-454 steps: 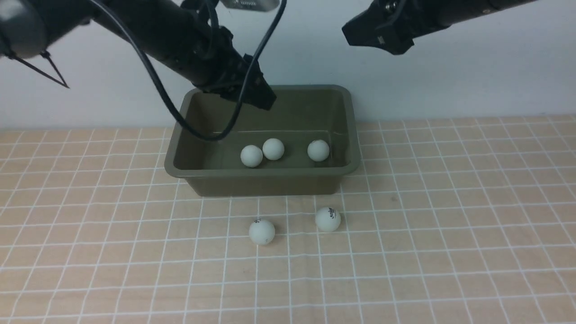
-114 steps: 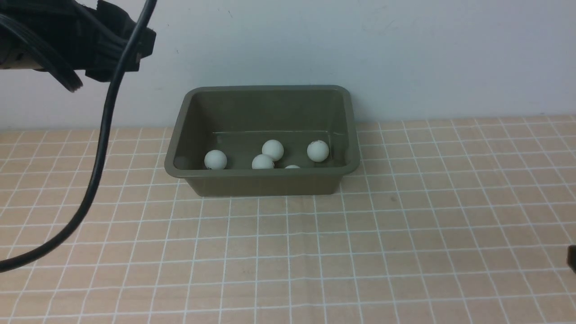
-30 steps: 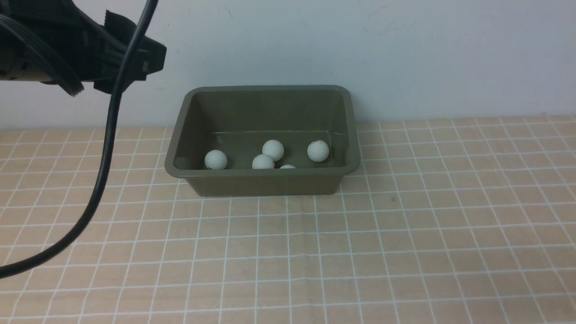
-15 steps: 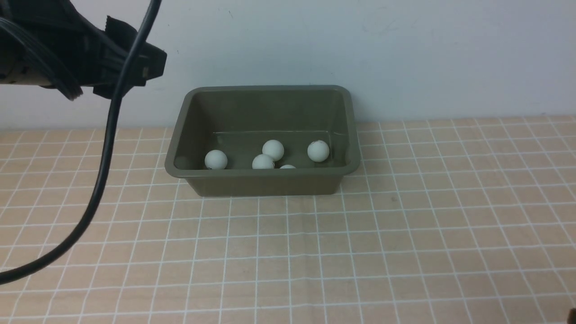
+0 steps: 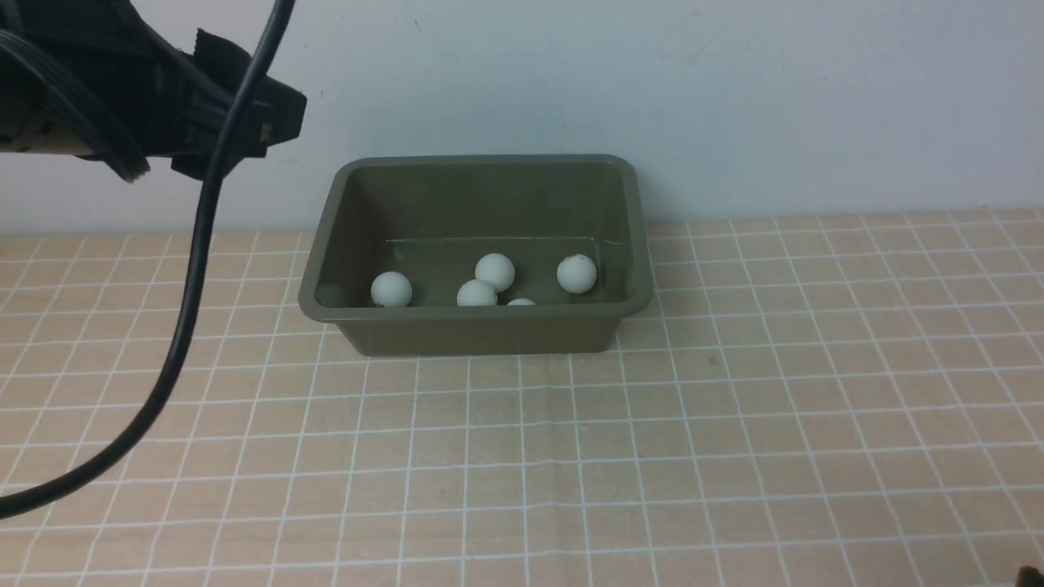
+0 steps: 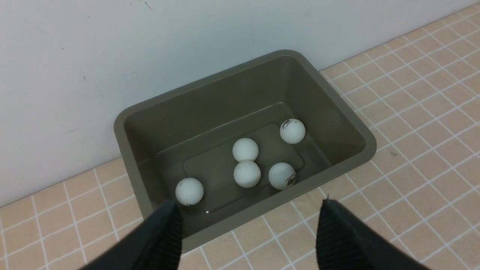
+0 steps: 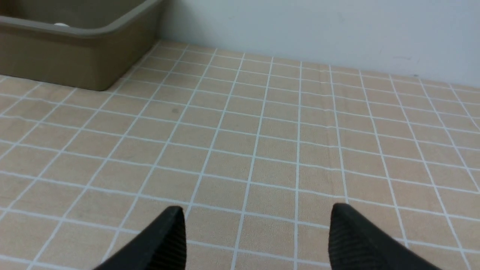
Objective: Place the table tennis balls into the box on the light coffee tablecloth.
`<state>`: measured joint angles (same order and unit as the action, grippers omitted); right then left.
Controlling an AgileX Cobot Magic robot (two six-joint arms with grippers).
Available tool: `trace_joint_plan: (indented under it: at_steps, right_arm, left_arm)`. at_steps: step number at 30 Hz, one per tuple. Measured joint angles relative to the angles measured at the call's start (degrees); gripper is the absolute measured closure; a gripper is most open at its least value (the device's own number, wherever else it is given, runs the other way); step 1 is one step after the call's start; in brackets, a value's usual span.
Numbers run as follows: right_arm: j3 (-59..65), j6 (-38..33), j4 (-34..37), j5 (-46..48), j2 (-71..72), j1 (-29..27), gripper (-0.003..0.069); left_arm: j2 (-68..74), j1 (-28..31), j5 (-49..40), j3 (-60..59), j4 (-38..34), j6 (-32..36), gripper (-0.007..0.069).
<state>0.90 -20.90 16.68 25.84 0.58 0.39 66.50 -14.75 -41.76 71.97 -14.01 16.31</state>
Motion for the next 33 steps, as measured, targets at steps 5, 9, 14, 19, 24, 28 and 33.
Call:
trace_joint_plan:
  at_steps: [5,9,14,19,24,28,33]
  right_arm:
    - [0.05,0.00,0.00,-0.10,0.00,0.00,0.0190]
    - [0.05,0.00,0.00,-0.27,0.00,0.00,0.0190]
    - [0.10,0.18,0.00,-0.46,0.00,0.00,0.0190]
    - [0.10,0.43,0.00,-0.48,0.00,0.00,0.0190]
    - [0.10,0.48,0.00,-0.48,0.00,0.00,0.0190]
    - [0.10,0.48,0.00,-0.48,0.00,0.00,0.0191]
    - [0.10,0.42,0.00,-0.48,0.00,0.00,0.0191]
  left_arm:
    - [0.00,0.00,0.00,0.00,-0.06,0.13,0.0221]
    - [0.00,0.00,0.00,0.00,-0.20,0.34,0.0221]
    - [0.00,0.00,-0.05,0.00,-0.31,0.31,0.0221]
    - [0.00,0.00,-0.05,0.00,-0.63,0.31,0.0221]
    - [0.00,0.00,-0.05,0.00,-0.69,0.31,0.0221]
    - [0.00,0.00,-0.05,0.00,-0.69,0.31,0.0221]
    - [0.00,0.13,-0.05,0.00,-0.58,0.31,0.0221]
